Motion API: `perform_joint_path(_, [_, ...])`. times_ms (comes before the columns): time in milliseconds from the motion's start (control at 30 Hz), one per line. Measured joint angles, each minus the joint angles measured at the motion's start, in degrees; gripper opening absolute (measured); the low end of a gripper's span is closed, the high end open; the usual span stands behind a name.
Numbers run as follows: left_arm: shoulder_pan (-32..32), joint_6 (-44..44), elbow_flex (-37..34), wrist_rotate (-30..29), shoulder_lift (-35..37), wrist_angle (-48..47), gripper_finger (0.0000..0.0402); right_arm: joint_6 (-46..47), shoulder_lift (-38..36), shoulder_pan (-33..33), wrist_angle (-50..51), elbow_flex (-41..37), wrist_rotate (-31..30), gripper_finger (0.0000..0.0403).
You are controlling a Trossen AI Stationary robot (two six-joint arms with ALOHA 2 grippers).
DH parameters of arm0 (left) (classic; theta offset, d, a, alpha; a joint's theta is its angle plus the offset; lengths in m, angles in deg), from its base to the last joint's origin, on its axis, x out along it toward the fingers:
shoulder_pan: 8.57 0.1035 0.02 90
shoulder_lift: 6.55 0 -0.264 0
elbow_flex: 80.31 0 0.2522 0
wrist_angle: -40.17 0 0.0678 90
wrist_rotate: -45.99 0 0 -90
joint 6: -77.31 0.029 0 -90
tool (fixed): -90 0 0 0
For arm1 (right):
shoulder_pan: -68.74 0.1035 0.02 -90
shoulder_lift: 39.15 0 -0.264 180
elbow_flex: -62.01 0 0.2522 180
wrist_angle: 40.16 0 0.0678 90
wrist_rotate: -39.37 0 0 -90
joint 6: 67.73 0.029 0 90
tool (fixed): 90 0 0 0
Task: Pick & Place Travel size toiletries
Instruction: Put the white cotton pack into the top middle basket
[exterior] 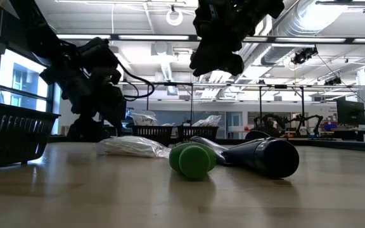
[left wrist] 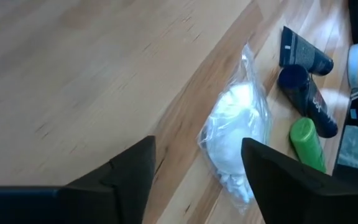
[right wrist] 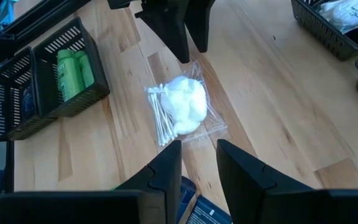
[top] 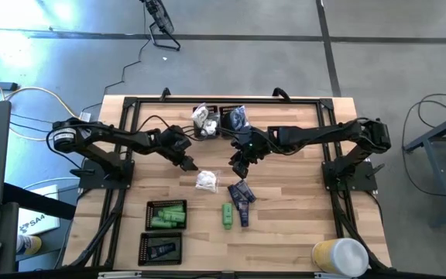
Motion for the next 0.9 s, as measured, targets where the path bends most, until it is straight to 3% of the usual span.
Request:
perform_joint_path(233, [-0.45,-1.70,0.07,3.86,-3.64,5.31,0.0233,-0.03,0.00,0.09,-0.08,0.00,0.00,0.0094])
perform_joint_path(433, [-2.58,-4.66,0.17,3.36,-8.16,10.09,0.0230,-0.11,0.00,0.09,-0.46,0.00,-0.01,0.0094])
perform_joint_path(900, [-3.54,-4.48,0.07,2.88,-8.92,15.19,0.0218,-0.17,0.00,0.09,-0.52,0.00,-0.20,0.0094])
